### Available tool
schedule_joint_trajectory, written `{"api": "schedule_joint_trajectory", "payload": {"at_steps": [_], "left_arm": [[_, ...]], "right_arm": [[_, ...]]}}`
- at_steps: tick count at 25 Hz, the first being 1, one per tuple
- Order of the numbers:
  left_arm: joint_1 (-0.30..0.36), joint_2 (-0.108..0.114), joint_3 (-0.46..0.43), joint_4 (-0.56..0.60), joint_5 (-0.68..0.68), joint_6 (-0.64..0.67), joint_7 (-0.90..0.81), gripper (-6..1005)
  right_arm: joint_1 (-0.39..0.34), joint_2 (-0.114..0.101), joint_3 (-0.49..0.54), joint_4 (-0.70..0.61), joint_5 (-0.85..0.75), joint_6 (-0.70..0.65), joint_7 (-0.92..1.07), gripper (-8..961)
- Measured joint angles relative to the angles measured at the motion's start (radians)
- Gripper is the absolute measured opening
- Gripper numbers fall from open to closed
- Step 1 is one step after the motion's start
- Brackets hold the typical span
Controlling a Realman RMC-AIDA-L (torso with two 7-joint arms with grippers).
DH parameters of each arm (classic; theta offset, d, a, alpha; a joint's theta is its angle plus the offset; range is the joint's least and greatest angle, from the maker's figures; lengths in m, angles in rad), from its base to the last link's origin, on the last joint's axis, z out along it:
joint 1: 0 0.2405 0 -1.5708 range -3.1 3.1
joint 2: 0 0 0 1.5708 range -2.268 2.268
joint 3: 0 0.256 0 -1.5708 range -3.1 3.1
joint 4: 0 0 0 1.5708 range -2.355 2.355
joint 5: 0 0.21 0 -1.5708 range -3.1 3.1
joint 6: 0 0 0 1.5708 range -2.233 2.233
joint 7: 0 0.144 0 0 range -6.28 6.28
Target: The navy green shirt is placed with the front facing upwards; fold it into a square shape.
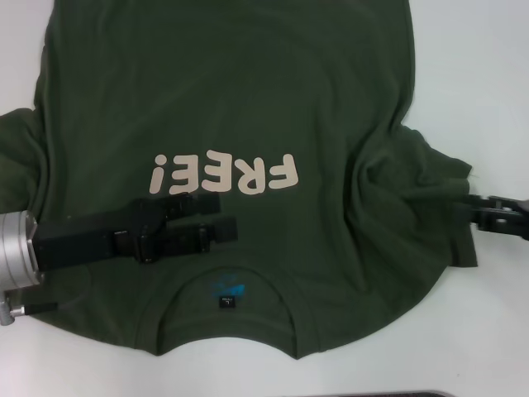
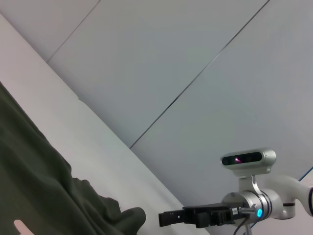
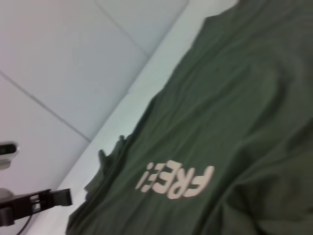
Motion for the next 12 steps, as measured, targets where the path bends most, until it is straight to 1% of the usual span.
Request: {"api": "schedule_joint_trajectory", "payload": {"at_steps": [2,4,8,12], "left_arm": [[-0.001,-0.001,0.0,0.0,-0.001,0.0,0.0,873],[-0.001,-0.001,0.0,0.0,-0.002,0.0,-0.001,873],[-0.002,-0.001,-0.001,0.0,-0.007,0.001,-0.001,873],[-0.002,-0.001,-0.006,0.0,-0.012,0.003,-0.001,873]], "right_arm": [[-0.021,-0.011,0.007,-0.03,-0.001,-0.011,0.037,882],[-0.038,-0.017,0.015,-0.063,-0.001,-0.02,0.072,883],[-0.056,-0.02,0.046,-0.13,-0.002,-0.034,0.136,884],[-0.048,-0.021,0.062,-0.162,-0.024,-0.016,0.178,882]]}}
